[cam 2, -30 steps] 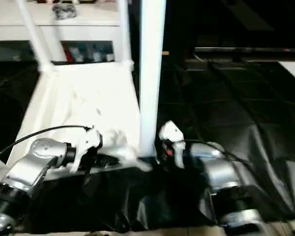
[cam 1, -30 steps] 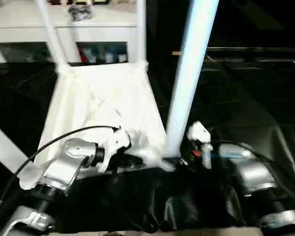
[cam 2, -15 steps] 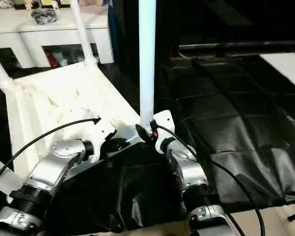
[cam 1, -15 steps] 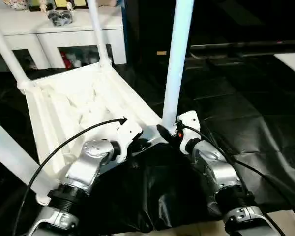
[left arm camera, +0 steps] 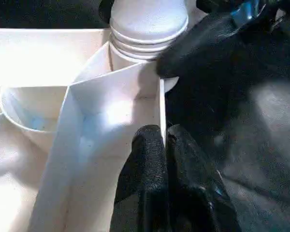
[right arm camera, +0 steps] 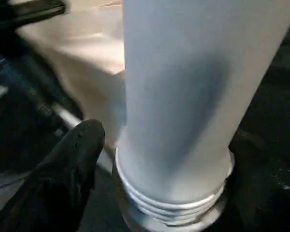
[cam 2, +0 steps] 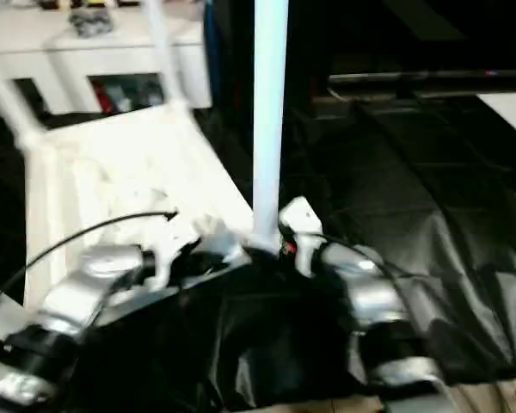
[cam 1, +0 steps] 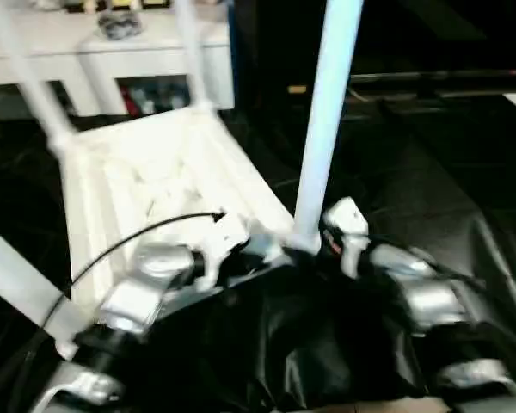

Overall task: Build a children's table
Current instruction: Rotate leg to tighten

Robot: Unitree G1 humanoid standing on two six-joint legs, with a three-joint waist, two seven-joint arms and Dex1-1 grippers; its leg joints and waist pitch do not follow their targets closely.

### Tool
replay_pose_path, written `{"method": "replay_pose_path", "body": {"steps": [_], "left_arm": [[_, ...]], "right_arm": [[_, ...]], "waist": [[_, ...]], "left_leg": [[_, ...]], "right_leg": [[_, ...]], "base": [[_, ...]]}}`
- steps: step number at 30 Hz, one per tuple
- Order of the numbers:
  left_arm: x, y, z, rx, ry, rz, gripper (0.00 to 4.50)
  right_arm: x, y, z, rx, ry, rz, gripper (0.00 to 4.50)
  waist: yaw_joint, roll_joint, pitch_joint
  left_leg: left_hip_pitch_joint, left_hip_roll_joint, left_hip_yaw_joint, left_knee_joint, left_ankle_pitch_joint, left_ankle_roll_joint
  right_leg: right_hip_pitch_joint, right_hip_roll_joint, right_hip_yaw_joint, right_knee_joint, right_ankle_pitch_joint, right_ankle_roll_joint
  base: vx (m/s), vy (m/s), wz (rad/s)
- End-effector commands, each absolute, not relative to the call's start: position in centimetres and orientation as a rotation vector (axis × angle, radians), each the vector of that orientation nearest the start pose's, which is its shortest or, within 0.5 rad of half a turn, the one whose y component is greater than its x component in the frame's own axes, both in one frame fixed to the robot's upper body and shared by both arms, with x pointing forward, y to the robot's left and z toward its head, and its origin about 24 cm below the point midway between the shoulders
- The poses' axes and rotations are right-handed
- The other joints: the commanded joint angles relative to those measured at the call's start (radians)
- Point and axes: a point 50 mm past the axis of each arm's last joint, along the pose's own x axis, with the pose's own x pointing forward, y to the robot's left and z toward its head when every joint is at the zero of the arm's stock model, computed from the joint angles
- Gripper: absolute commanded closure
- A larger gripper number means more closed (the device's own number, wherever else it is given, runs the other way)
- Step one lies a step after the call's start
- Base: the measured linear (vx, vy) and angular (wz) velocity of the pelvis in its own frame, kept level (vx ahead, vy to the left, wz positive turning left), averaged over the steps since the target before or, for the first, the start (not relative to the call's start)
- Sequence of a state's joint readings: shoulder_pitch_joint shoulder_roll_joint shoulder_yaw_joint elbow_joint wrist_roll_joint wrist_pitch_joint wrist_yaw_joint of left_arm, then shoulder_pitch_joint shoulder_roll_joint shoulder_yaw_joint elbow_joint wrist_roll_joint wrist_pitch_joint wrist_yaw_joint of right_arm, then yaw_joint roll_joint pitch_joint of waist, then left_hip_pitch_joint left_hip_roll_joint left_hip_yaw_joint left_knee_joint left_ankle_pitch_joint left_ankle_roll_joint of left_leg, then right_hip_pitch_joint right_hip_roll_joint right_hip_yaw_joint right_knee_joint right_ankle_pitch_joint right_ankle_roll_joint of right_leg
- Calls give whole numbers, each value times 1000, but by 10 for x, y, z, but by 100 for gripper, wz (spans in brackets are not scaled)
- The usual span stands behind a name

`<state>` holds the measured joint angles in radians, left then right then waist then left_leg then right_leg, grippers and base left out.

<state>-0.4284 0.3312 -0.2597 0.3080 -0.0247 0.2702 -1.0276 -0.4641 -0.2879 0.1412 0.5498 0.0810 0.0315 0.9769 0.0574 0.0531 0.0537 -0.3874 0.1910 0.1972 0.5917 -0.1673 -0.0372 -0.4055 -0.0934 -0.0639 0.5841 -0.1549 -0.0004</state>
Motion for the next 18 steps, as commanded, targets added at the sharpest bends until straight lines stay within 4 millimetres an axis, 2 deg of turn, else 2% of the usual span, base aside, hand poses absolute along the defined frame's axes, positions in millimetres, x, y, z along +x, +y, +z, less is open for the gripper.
{"method": "replay_pose_path", "body": {"steps": [1,2,3,4,5,7,10,11,17,18], "left_arm": [[295,108,66,315,291,-1284,450],[296,116,66,322,314,-1301,450],[296,116,66,322,314,-1301,450],[296,119,66,328,322,-1306,450],[295,125,68,329,339,-1330,450],[296,129,69,330,348,-1345,450],[297,131,69,331,351,-1348,450],[297,131,70,331,352,-1352,450],[296,129,69,324,347,-1358,450],[295,127,68,322,341,-1355,450]], "right_arm": [[303,-127,39,-190,273,1181,61],[302,-131,41,-189,279,1234,61],[302,-131,41,-189,279,1234,61],[301,-132,43,-188,282,1263,77],[301,-132,46,-185,281,1311,94],[301,-133,50,-169,283,1359,94],[301,-134,51,-171,287,1382,122],[300,-133,52,-180,290,1406,138],[298,-130,50,-182,295,1424,169],[297,-129,48,-181,295,1425,170]], "waist": [[0,-13,-71],[3,-17,-70],[3,-15,-69],[3,-22,-68],[6,-22,-68],[7,-19,-67],[9,-21,-68],[12,-23,-69],[23,-23,-72],[23,-30,-71]], "left_leg": [[26,39,-14,-68,-267,59],[28,39,-13,-68,-277,54],[27,40,-14,-70,-281,51],[27,41,-13,-71,-284,49],[29,41,-16,-72,-290,41],[28,42,-15,-74,-292,38],[31,42,-13,-73,-293,34],[28,41,-14,-72,-281,35],[26,41,-13,-69,-241,42],[26,41,-12,-68,-238,44]], "right_leg": [[41,-45,34,-59,-261,-238],[40,-46,36,-61,-288,-232],[39,-47,36,-62,-300,-229],[38,-46,35,-64,-310,-226],[37,-48,35,-62,-327,-221],[37,-46,36,-62,-325,-221],[34,-46,37,-62,-316,-225],[37,-49,38,-60,-312,-227],[38,-49,38,-55,-280,-229],[38,-49,38,-56,-280,-229]], "base": [[0,0,0],[0,0,0],[0,0,0],[0,0,0],[0,0,0],[0,0,0],[0,0,0],[0,0,0],[0,0,0],[0,0,0]]}}
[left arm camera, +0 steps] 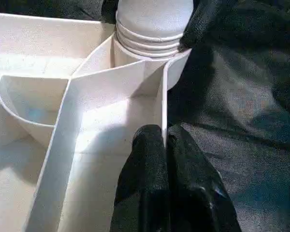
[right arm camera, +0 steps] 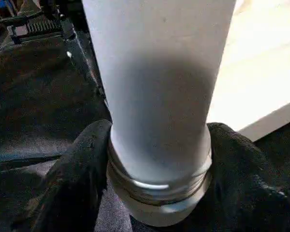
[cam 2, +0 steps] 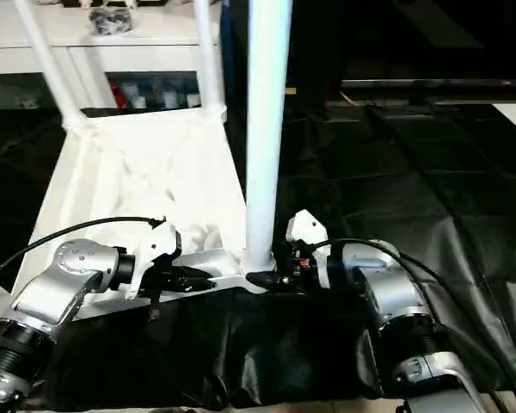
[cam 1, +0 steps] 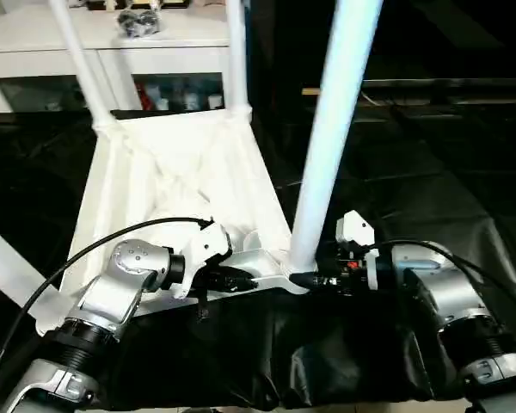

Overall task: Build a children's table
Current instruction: Rotate leg to tighten

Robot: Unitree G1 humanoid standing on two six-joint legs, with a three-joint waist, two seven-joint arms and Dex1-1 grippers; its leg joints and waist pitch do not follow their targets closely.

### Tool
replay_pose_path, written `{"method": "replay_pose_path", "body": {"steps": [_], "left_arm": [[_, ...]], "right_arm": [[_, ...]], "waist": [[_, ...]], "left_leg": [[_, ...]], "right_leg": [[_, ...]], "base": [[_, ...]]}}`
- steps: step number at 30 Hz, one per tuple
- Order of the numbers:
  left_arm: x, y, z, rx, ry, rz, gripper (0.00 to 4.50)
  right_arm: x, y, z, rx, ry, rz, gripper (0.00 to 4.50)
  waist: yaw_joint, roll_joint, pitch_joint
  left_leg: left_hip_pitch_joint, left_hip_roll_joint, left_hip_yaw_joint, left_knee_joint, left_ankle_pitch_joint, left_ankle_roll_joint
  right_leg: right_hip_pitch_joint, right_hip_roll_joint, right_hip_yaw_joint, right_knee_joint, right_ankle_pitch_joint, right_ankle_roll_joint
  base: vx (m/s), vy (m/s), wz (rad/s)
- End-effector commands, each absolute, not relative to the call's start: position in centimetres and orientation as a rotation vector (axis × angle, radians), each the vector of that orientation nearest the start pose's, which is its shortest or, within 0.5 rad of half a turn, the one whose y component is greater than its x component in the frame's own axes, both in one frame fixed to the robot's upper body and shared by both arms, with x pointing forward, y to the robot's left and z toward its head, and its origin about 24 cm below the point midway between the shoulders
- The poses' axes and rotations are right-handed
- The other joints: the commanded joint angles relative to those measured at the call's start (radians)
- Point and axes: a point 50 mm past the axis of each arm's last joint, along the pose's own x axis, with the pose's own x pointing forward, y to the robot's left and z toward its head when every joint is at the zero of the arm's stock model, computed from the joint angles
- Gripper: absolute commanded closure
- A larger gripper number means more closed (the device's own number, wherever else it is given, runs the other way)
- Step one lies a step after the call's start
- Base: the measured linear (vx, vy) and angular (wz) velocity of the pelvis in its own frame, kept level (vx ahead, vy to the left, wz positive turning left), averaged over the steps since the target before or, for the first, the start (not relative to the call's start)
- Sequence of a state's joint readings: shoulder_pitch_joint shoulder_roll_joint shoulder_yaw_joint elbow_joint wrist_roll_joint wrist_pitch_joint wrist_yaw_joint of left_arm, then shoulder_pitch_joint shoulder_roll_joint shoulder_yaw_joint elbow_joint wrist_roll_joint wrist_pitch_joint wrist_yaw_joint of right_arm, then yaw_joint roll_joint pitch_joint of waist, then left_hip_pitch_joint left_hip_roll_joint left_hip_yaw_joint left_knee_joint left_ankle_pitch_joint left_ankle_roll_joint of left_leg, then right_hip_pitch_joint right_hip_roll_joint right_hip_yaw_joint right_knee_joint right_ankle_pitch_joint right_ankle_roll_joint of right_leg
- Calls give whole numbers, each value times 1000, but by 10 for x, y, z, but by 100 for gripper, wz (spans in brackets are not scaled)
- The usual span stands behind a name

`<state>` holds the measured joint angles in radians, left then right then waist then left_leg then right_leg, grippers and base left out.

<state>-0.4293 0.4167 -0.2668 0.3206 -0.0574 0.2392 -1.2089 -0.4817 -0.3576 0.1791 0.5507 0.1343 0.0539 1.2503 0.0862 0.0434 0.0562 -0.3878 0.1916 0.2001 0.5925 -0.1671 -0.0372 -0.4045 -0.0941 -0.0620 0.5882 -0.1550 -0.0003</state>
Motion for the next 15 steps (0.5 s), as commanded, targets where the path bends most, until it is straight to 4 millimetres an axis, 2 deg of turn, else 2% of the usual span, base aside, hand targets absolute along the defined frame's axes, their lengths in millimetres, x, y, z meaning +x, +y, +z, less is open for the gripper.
{"method": "replay_pose_path", "body": {"steps": [1,7,8,10,12,13,15], "left_arm": [[295,127,67,322,337,-1350,450],[298,115,62,324,304,-1249,450],[299,111,62,322,295,-1222,450],[302,99,62,314,275,-1169,450],[302,94,62,316,266,-1157,450],[302,94,62,316,266,-1157,450],[305,74,64,287,236,-1097,450]], "right_arm": [[296,-128,47,-178,295,1424,173],[295,-116,36,-158,264,1332,175],[297,-112,35,-155,253,1283,175],[301,-101,30,-145,237,1165,176],[302,-97,28,-139,239,1117,176],[302,-97,28,-139,239,1117,176],[308,-79,20,-71,245,915,176]], "waist": [[-2,-20,-74],[-3,-22,-69],[-7,-24,-66],[-12,-22,-65],[-21,-22,-63],[-28,-23,-64],[-38,-21,-62]], "left_leg": [[24,41,-16,-69,-232,47],[27,40,-18,-72,-276,25],[25,40,-20,-75,-286,17],[29,39,-22,-76,-315,1],[27,35,-27,-79,-341,-13],[30,35,-28,-78,-357,-14],[28,35,-28,-78,-362,-15]], "right_leg": [[38,-51,36,-58,-287,-228],[32,-52,38,-66,-362,-205],[33,-52,38,-69,-387,-194],[28,-51,37,-76,-432,-177],[32,-53,33,-80,-482,-157],[28,-53,33,-84,-501,-148],[24,-52,35,-86,-500,-147]], "base": [[0,0,0],[0,0,0],[0,0,0],[0,0,0],[0,0,0],[0,0,0],[0,0,0]]}}
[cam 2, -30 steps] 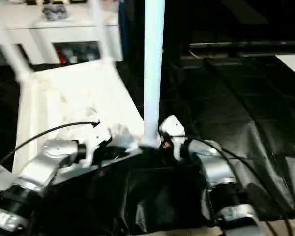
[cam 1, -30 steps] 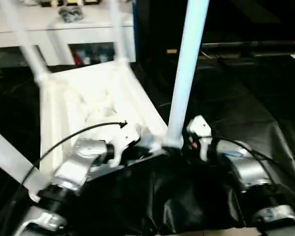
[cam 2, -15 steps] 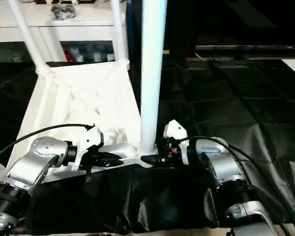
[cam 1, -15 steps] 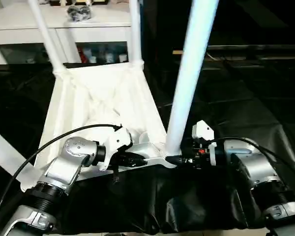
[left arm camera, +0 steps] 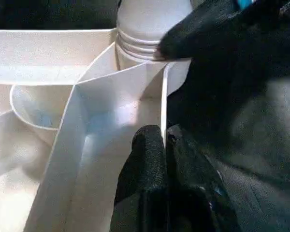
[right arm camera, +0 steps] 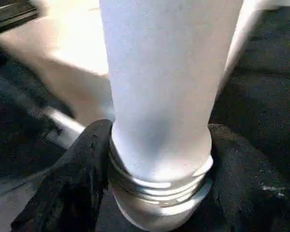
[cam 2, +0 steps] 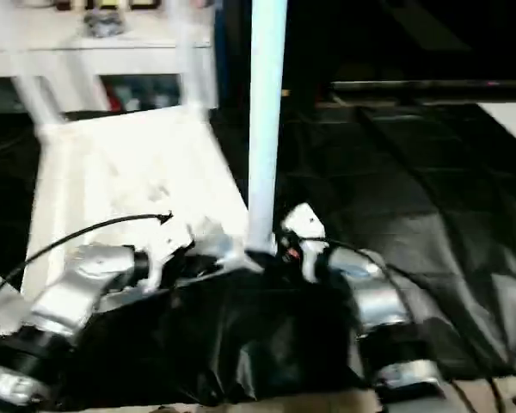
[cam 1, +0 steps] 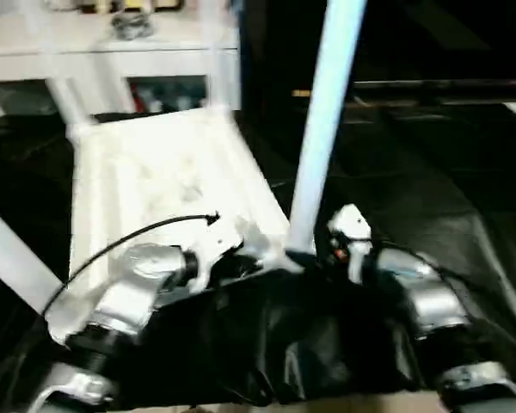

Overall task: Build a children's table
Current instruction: Rotate leg to tighten

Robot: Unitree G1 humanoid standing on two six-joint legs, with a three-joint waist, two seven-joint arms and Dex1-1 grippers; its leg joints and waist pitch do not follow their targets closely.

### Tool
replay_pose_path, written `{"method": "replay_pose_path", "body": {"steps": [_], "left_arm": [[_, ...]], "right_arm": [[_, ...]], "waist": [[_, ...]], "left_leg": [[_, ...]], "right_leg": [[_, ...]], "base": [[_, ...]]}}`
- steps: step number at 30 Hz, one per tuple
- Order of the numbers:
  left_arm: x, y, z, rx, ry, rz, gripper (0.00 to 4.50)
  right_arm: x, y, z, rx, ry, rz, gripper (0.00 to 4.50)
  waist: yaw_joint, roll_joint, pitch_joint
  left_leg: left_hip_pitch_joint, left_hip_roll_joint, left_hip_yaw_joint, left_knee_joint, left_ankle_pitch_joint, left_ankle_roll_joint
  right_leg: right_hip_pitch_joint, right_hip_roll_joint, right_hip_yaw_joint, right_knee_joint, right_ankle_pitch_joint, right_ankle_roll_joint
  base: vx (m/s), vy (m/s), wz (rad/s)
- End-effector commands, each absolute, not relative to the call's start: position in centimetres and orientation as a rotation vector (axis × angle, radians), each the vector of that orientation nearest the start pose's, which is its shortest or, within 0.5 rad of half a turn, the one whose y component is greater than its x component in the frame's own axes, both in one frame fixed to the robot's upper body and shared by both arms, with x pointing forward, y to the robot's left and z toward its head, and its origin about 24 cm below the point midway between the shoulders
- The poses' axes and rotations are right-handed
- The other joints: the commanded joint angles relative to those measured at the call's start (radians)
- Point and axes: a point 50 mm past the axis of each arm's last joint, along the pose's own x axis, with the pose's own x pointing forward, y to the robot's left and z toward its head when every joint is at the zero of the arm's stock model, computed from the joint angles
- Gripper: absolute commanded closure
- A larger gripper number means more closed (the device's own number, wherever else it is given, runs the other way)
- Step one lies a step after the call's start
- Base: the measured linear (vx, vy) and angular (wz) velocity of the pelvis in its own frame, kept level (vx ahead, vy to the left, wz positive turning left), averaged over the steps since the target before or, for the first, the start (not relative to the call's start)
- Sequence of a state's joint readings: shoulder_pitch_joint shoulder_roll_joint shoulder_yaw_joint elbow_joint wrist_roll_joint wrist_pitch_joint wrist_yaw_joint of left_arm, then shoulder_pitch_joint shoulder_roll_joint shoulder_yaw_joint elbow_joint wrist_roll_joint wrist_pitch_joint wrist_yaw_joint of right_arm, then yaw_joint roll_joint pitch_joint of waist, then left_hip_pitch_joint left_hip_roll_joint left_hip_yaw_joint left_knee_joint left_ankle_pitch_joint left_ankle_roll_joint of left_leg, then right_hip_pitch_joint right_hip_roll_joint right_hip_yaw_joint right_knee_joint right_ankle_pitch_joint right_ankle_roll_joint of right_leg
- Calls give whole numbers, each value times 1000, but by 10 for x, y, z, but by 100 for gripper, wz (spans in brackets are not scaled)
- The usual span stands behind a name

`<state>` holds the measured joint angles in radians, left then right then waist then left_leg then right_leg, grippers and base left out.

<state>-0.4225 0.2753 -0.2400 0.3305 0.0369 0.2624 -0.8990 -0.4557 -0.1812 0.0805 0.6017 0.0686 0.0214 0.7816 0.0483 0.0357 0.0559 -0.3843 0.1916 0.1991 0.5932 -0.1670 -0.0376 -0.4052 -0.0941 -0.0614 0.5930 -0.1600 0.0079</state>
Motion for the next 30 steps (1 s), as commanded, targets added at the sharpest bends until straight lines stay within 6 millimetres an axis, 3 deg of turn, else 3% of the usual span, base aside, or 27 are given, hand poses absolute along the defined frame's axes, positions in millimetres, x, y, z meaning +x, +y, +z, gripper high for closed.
{"method": "replay_pose_path", "body": {"steps": [1,5,8,10,13,14,16,23,25,26,30], "left_arm": [[306,70,64,280,233,-1084,450],[307,56,63,274,213,-1040,450],[306,54,63,272,205,-1040,450],[302,60,63,278,205,-1065,450],[299,68,62,271,208,-1094,450],[298,75,62,272,214,-1110,450],[297,80,62,275,217,-1120,450],[289,106,59,315,256,-1233,450],[288,109,59,320,267,-1255,450],[287,115,60,326,281,-1287,450],[288,121,63,325,295,-1332,450]], "right_arm": [[310,-75,19,-60,249,871,176],[316,-56,23,-45,231,770,176],[317,-48,27,-65,194,790,176],[316,-54,34,-30,148,856,106],[315,-68,33,-31,156,880,100],[314,-77,32,-66,170,920,85],[314,-83,32,-100,179,946,63],[310,-118,37,-173,223,1137,63],[309,-122,39,-184,232,1176,63],[307,-129,41,-205,249,1235,63],[304,-135,43,-233,275,1315,63]], "waist": [[-6,-10,-62],[-21,-12,-63],[-21,-11,-65],[-20,-15,-66],[-17,-13,-68],[-15,-20,-69],[-14,-18,-68],[0,-16,-69],[6,-15,-69],[9,-19,-70],[16,-19,-68]], "left_leg": [[22,33,-29,-81,-362,-19],[23,31,-30,-79,-383,-15],[22,31,-28,-78,-378,-6],[19,32,-27,-79,-366,5],[14,34,-25,-78,-339,19],[13,34,-25,-77,-321,27],[13,34,-22,-76,-304,35],[22,39,-17,-72,-281,50],[18,39,-17,-73,-276,52],[19,40,-16,-72,-274,53],[24,42,-15,-73,-285,42]], "right_leg": [[27,-52,32,-91,-495,-154],[24,-50,31,-95,-503,-146],[24,-50,32,-96,-487,-144],[27,-48,33,-92,-451,-152],[33,-48,35,-83,-392,-173],[34,-49,35,-80,-374,-181],[34,-48,35,-78,-357,-192],[33,-46,37,-72,-308,-224],[36,-45,36,-68,-299,-225],[36,-45,36,-66,-300,-225],[33,-47,38,-67,-314,-231]], "base": [[0,0,0],[0,0,0],[0,0,0],[0,0,0],[0,0,0],[0,0,0],[0,0,0],[0,0,0],[0,0,0],[0,0,0],[0,0,0]]}}
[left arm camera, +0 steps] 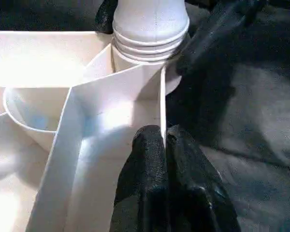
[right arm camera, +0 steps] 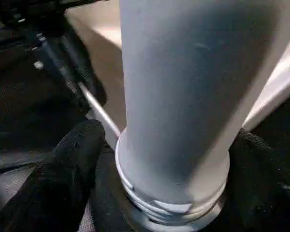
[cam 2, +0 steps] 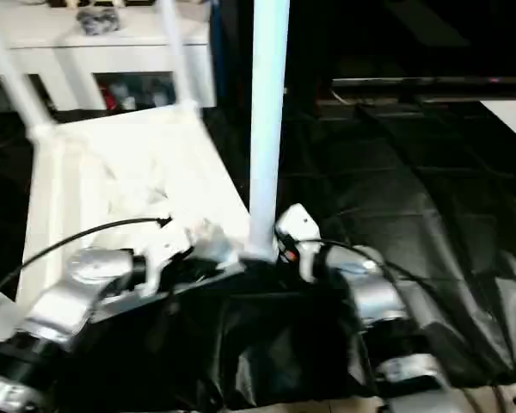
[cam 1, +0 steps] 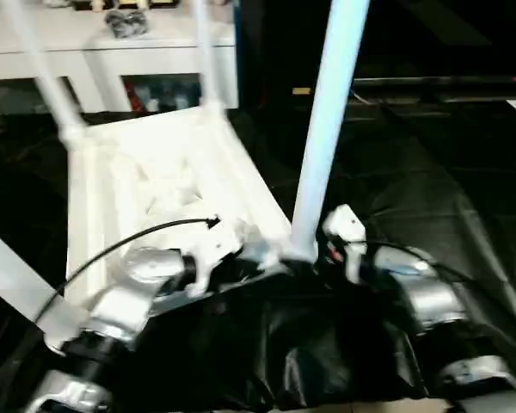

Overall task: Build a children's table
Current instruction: Rotate leg to tighten

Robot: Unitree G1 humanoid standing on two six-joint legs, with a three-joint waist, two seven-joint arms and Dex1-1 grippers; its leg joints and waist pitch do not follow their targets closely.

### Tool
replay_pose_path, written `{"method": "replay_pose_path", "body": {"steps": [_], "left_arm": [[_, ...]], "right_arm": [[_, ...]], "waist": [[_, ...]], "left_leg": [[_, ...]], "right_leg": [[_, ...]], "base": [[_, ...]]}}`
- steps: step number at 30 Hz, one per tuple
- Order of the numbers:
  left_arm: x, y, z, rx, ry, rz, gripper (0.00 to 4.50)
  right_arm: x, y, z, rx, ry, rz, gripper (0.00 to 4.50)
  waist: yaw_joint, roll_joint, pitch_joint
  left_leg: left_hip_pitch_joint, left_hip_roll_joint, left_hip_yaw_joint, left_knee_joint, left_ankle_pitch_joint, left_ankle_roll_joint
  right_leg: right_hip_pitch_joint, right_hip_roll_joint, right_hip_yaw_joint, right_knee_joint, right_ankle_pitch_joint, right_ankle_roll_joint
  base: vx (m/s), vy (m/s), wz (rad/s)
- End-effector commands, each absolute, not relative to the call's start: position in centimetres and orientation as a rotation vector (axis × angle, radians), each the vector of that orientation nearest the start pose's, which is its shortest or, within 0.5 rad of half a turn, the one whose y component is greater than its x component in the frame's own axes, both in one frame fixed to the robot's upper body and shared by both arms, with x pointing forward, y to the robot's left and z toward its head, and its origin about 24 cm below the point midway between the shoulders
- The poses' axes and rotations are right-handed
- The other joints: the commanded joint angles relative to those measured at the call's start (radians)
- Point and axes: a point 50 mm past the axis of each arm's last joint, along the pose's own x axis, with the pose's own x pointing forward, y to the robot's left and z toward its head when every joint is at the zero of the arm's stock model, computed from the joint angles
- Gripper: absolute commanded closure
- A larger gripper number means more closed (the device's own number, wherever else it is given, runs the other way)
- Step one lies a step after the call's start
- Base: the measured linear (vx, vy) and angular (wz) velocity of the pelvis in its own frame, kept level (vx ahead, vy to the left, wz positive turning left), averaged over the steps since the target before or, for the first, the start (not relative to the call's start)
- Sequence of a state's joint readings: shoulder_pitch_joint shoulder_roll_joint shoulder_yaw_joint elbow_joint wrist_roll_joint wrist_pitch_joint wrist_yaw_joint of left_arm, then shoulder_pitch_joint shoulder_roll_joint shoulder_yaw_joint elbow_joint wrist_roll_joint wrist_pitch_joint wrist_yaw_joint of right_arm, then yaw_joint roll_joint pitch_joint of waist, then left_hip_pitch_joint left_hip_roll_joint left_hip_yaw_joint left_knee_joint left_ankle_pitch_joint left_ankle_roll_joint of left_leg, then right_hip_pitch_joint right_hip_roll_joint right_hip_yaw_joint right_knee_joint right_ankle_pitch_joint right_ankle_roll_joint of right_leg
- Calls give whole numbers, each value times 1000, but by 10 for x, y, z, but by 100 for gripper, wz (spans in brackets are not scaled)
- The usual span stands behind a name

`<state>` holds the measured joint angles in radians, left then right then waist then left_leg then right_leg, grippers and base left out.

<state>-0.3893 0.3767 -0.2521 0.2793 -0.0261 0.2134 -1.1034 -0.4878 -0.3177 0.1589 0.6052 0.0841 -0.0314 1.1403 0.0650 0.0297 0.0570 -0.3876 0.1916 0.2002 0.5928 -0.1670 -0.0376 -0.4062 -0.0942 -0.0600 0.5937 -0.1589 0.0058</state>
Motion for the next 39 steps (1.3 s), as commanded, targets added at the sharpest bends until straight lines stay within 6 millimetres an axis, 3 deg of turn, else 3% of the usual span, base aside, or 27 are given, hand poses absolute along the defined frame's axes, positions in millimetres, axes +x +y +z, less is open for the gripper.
{"method": "replay_pose_path", "body": {"steps": [1,9,18,23,26,27,31,33,35,36,38,39], "left_arm": [[287,122,63,324,298,-1341,450],[285,127,67,318,320,-1416,450],[284,124,64,309,315,-1412,450],[296,111,61,320,287,-1275,450],[304,93,60,328,256,-1168,450],[304,93,60,328,256,-1168,450],[309,69,64,289,222,-1096,450],[309,65,65,283,217,-1089,450],[306,50,67,259,199,-1077,450],[304,46,67,249,194,-1090,450],[301,42,68,245,182,-1114,450],[301,42,68,245,181,-1114,450]], "right_arm": [[304,-136,43,-238,281,1327,63],[303,-136,50,-230,268,1400,135],[294,-129,43,-196,274,1440,178],[296,-119,34,-141,263,1313,180],[312,-109,24,-144,261,1016,180],[312,-109,24,-143,261,1015,180],[322,-95,17,-84,268,787,181],[323,-92,17,-71,268,769,181],[323,-74,21,-34,241,754,181],[321,-67,26,-21,210,792,181],[319,-60,32,9,171,856,181],[319,-60,32,10,170,857,111]], "waist": [[0,-13,-69],[3,-16,-69],[15,-16,-71],[15,-16,-67],[3,-21,-61],[-3,-24,-63],[-25,-22,-59],[-30,-23,-60],[-34,-21,-61],[-32,-16,-62],[-32,-20,-64],[-31,-19,-65]], "left_leg": [[27,42,-16,-73,-288,39],[27,43,-16,-74,-289,30],[27,43,-15,-72,-262,33],[30,43,-16,-75,-284,21],[30,36,-22,-78,-329,-16],[32,35,-25,-78,-344,-26],[32,32,-31,-78,-393,-27],[32,32,-32,-78,-401,-23],[29,32,-31,-79,-399,-17],[29,32,-31,-79,-395,-16],[26,33,-29,-79,-381,-3],[25,34,-29,-79,-378,-1]], "right_leg": [[34,-46,36,-67,-318,-228],[34,-47,39,-65,-305,-237],[36,-47,39,-62,-284,-237],[33,-46,40,-67,-308,-230],[31,-52,40,-79,-437,-190],[31,-54,37,-84,-485,-170],[23,-53,33,-97,-565,-133],[23,-53,32,-100,-564,-129],[22,-50,32,-100,-538,-134],[23,-51,33,-99,-528,-136],[25,-48,35,-95,-476,-149],[26,-49,35,-93,-463,-153]], "base": [[0,0,0],[0,0,0],[0,0,0],[0,0,0],[0,0,0],[0,0,0],[0,0,0],[0,0,0],[0,0,0],[0,0,0],[0,0,0],[0,0,0]]}}
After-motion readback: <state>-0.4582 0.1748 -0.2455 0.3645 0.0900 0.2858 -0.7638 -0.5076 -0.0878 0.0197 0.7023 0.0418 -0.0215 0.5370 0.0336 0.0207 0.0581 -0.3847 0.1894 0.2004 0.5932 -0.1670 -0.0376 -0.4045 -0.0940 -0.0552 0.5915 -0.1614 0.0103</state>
